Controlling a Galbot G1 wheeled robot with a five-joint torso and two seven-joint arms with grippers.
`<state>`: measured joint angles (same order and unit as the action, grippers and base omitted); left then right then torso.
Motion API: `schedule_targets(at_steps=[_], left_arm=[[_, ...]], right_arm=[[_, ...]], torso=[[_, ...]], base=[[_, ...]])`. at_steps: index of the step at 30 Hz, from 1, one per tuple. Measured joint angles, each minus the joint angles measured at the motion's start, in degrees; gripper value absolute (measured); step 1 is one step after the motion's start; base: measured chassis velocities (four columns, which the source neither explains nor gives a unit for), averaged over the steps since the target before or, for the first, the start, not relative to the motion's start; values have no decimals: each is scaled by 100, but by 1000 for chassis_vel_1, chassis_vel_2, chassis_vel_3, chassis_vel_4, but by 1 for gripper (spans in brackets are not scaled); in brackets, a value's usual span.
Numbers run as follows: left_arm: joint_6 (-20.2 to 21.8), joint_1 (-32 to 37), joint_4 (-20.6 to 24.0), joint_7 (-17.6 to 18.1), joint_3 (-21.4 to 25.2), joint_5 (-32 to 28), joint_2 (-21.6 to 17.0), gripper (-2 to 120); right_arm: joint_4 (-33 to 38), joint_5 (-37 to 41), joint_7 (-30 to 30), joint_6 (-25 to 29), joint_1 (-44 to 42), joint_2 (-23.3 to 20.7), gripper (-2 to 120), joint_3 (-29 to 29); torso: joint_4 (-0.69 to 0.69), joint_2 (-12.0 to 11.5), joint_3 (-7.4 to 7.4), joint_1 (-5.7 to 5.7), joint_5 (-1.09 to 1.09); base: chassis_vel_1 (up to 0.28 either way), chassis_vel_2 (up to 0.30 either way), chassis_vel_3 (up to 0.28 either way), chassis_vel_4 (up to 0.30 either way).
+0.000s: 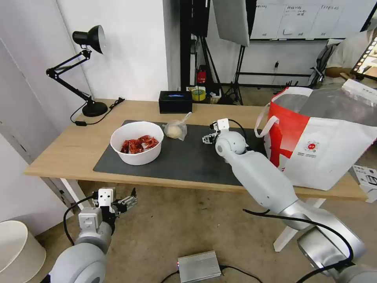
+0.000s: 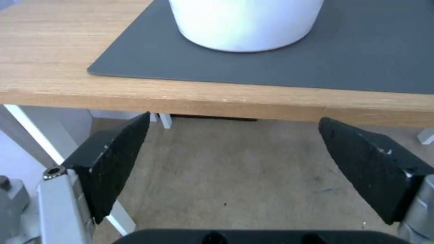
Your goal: Pick up the trash from the table and place it into the takeout bag.
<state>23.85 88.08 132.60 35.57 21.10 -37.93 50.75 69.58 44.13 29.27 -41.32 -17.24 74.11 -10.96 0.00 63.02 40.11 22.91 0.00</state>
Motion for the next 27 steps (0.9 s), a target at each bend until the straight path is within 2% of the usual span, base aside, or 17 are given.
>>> schedule_targets(at_steps=[4,12,13,16,18,21,23,24,27], left_arm=[[-3,22,10,1,11,11,6,100],[-7,62,16,8,14,27,53,100],[-7,62,16,8,14,27,53,100],[-8,70,16,10,4,33,68,100],[-8,70,16,11,0,34,70,100],[-8,75,18,12,-11,43,79,100],[-9,78,18,13,-14,53,81,100],[-9,78,18,13,-14,53,81,100],[-9,89,30,14,-15,64,87,100]], right_arm=[[-55,0,46,0,0,44,97,2],[-70,95,166,-1,-28,80,68,29],[-70,95,166,-1,-28,80,68,29],[-48,218,252,0,-48,69,53,36],[-42,234,261,0,-53,61,50,37],[7,281,269,0,-74,23,34,55],[52,314,270,1,-90,9,26,95],[52,314,270,1,-90,9,26,95],[289,382,278,7,-145,-51,12,179]], torso=[[0,0,0,0,0],[0,0,0,0,0],[0,0,0,0,0],[0,0,0,0,0],[0,0,0,0,0],[0,0,0,0,0],[0,0,0,0,0],[0,0,0,0,0],[0,0,0,0,1]], base=[[0,0,0,0],[0,0,0,0],[0,0,0,0],[0,0,0,0],[0,0,0,0],[0,0,0,0],[0,0,0,0],[0,0,0,0],[0,0,0,0]])
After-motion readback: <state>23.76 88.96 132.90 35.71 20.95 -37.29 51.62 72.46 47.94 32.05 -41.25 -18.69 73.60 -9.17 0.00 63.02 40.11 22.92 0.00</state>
